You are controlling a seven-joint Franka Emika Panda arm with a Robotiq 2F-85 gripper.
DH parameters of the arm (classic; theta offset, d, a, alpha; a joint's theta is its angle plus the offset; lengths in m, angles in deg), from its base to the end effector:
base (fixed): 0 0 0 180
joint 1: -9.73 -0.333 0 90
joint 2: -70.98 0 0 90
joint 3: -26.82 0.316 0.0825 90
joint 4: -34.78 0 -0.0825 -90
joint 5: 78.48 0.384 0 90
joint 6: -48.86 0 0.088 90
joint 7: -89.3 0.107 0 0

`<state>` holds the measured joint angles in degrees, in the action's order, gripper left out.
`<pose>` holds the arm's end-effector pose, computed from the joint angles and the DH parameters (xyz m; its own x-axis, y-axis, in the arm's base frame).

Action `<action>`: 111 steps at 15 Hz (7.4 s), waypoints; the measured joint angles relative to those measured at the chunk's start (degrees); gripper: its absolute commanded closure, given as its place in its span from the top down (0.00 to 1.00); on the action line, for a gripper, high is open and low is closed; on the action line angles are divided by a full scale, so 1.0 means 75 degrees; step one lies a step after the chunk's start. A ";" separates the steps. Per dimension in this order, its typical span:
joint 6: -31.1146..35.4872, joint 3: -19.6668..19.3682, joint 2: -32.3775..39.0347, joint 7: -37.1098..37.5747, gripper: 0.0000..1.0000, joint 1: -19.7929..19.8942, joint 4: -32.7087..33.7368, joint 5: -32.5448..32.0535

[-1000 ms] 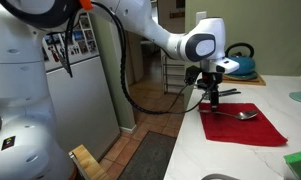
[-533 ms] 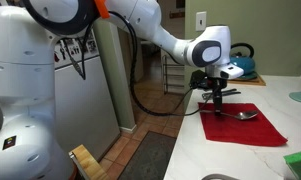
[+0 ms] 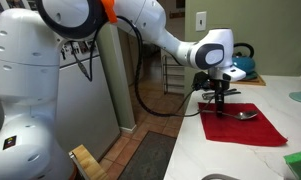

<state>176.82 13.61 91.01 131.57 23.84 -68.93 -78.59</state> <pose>0.5792 -0.2869 0.3622 0.3632 -0.9247 0.1142 -0.9309 -0.3652 0.0041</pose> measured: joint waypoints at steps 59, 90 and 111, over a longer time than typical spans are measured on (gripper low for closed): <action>0.1195 -0.0501 0.1064 -0.2215 0.03 0.0173 0.1014 0.0776; 0.1201 -0.0781 -0.0199 -0.1792 0.43 -0.0061 -0.0460 0.0486; 0.0015 -0.0300 -0.0512 -0.1126 0.38 -0.0930 -0.0181 -0.0195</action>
<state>176.93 11.35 87.18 123.12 16.86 -70.28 -80.06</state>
